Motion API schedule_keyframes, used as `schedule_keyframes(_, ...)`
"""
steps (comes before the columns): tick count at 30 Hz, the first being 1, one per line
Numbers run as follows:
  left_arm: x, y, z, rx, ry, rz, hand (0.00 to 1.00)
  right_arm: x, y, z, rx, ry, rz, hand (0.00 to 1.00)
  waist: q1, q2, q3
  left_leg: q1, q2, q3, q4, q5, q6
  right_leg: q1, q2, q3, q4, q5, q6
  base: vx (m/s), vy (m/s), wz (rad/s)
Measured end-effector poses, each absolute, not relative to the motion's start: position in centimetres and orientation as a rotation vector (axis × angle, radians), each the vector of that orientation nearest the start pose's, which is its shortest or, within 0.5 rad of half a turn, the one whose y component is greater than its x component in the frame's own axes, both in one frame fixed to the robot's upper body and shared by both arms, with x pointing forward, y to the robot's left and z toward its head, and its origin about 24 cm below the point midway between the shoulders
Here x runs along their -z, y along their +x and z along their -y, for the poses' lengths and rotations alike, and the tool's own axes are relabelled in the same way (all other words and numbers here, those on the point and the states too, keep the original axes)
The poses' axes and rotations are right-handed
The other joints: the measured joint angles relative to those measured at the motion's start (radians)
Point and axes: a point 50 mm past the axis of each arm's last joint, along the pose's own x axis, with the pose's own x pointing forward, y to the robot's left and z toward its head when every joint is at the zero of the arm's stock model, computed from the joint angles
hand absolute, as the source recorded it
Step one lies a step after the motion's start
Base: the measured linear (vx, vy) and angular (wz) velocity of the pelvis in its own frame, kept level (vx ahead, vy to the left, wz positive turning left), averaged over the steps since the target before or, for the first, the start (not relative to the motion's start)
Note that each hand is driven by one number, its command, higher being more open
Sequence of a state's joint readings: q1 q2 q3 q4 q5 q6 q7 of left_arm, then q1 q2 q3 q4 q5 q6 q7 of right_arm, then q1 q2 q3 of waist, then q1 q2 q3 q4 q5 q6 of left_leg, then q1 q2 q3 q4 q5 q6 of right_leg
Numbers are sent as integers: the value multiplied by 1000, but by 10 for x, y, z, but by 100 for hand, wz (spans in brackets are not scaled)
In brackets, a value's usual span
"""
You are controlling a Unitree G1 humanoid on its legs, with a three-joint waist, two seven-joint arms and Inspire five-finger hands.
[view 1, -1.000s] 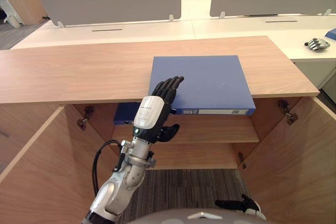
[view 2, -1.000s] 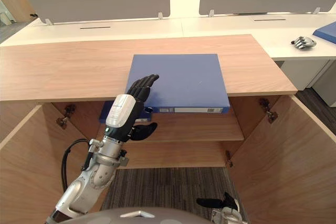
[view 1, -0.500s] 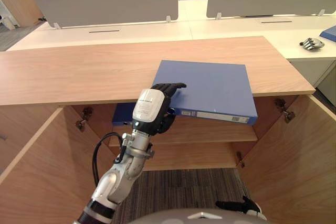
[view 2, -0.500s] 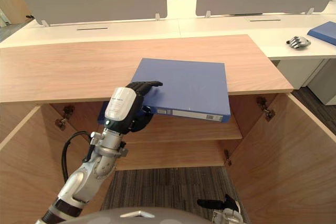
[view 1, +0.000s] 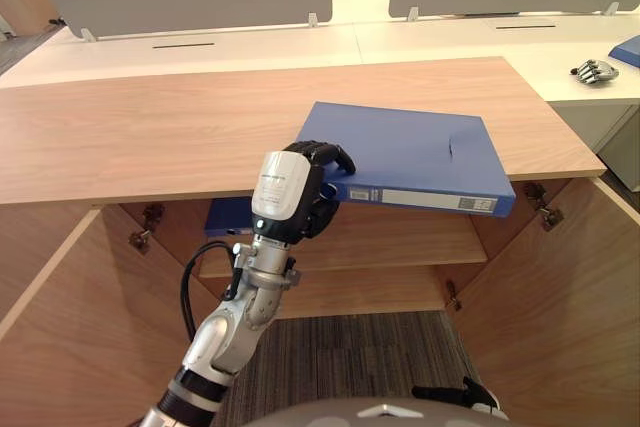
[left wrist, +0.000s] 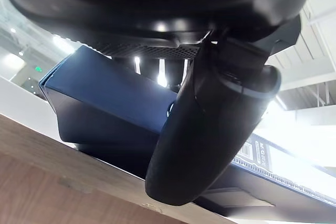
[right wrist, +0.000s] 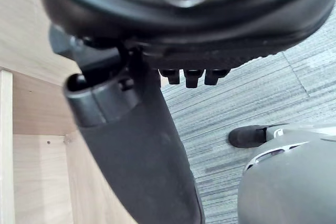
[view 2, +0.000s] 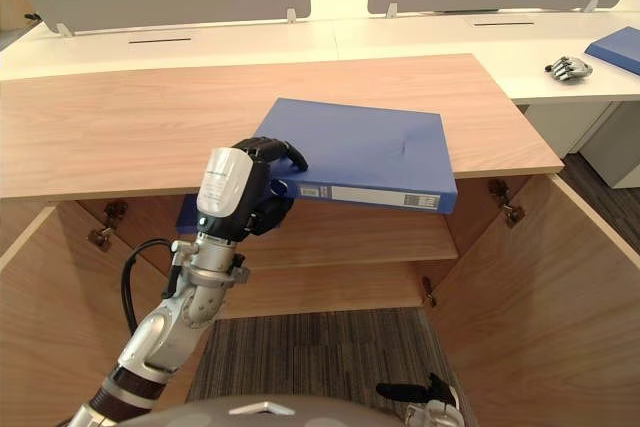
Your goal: Walk over to the cabinet, pick up the folder, carry it to the office cabinet, place the folder inside the office cabinet, then close the office cabinet door
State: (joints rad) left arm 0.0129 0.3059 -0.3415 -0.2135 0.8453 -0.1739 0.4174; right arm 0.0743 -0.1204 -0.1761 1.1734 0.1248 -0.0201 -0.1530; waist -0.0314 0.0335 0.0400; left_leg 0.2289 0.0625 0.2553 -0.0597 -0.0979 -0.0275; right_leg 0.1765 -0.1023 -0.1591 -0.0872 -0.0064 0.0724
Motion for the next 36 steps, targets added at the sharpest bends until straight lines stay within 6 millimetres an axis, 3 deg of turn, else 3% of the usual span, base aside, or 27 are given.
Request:
schedule_keyframes(6, -102, 225, -114, -16, 907, 653, 0, 165, 70, 224, 471, 33, -1184, 100, 1, 7, 6, -7, 2, 6, 14, -4, 1, -12, -1, 18, 12, -1, 1, -51, -17, -5)
schedule_keyframes(10, -114, 221, -118, -80, 818, 657, 0, 158, 81, 223, 451, 22, -1090, 100, 3, 16, 20, -20, 7, 7, 31, -9, 2, -40, 1, 37, 44, -9, 4, -79, -26, -11)
schedule_keyframes(14, -127, 213, -122, -138, 739, 679, 0, 146, 99, 210, 395, 40, -959, 100, 3, 16, 21, -26, 14, 10, 38, -10, 1, -58, 7, 47, 76, -21, 5, -50, -28, -5)
schedule_keyframes(22, -188, 183, -144, -414, 523, 915, 0, 102, 151, 180, 317, 159, -610, 100, 9, 12, 23, -34, 20, 11, 54, -14, 0, -61, 10, 51, 83, -21, 4, -11, -8, 0)
schedule_keyframes(23, -197, 176, -150, -475, 479, 958, 0, 89, 159, 178, 308, 172, -530, 100, 15, 10, 24, -34, 20, 11, 55, -15, 0, -60, 10, 51, 83, -21, 4, 0, 0, 0)
schedule_keyframes(29, -204, 162, -168, -606, 360, 975, 0, 46, 177, 174, 315, 261, -298, 100, 23, 0, 29, -32, 20, 11, 59, -16, 2, -60, 9, 51, 83, -21, 4, 0, 0, 0)
schedule_keyframes(36, -187, 150, -192, -725, 159, 842, 0, -13, 188, 174, 322, 382, 5, 100, 23, -7, 34, -31, 19, 11, 64, -19, 3, -59, 8, 52, 83, -20, 4, 0, 0, 0)
